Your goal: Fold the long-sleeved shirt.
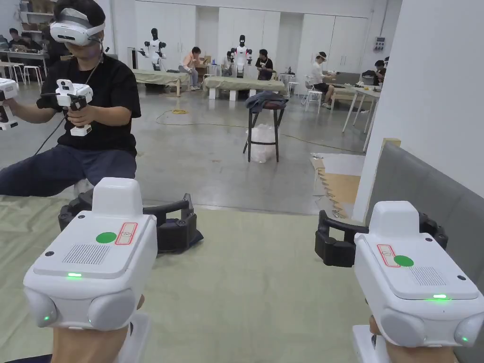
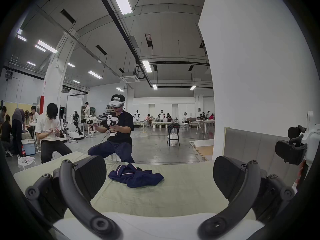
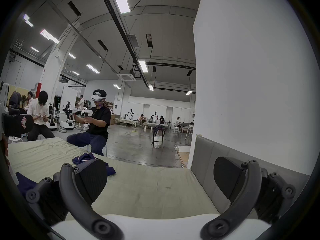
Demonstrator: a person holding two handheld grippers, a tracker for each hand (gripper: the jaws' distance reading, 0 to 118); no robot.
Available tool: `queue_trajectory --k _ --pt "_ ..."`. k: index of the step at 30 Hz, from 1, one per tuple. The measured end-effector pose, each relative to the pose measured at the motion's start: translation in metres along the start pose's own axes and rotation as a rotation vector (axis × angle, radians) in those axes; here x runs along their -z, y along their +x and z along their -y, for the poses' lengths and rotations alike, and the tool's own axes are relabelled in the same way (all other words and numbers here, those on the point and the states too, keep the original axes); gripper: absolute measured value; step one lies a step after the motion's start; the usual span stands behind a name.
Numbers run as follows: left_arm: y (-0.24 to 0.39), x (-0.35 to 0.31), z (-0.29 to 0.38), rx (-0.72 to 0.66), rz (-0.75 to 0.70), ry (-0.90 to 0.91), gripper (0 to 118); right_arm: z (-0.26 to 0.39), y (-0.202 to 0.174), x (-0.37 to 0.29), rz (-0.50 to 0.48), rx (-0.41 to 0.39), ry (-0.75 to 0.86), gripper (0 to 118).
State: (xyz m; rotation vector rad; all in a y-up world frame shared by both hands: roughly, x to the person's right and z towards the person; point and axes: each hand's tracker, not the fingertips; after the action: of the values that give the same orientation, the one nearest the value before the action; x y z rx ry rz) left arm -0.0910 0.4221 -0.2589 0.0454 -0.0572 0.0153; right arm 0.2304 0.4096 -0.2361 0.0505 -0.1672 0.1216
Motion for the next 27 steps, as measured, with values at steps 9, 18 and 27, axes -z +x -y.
queue_trajectory --k 9,18,27 --pt "0.0031 -0.0012 -0.0004 0.008 0.004 0.01 111 0.0002 0.002 -0.0011 0.02 0.016 0.012 118" --pt "-0.0007 -0.0001 -0.0003 0.001 -0.005 0.006 111 0.0004 0.0052 -0.0007 0.028 0.008 -0.002 118" --pt "0.0024 0.0002 0.0022 0.023 0.0 0.006 111 0.0006 0.0012 -0.0005 0.023 -0.004 0.004 118"
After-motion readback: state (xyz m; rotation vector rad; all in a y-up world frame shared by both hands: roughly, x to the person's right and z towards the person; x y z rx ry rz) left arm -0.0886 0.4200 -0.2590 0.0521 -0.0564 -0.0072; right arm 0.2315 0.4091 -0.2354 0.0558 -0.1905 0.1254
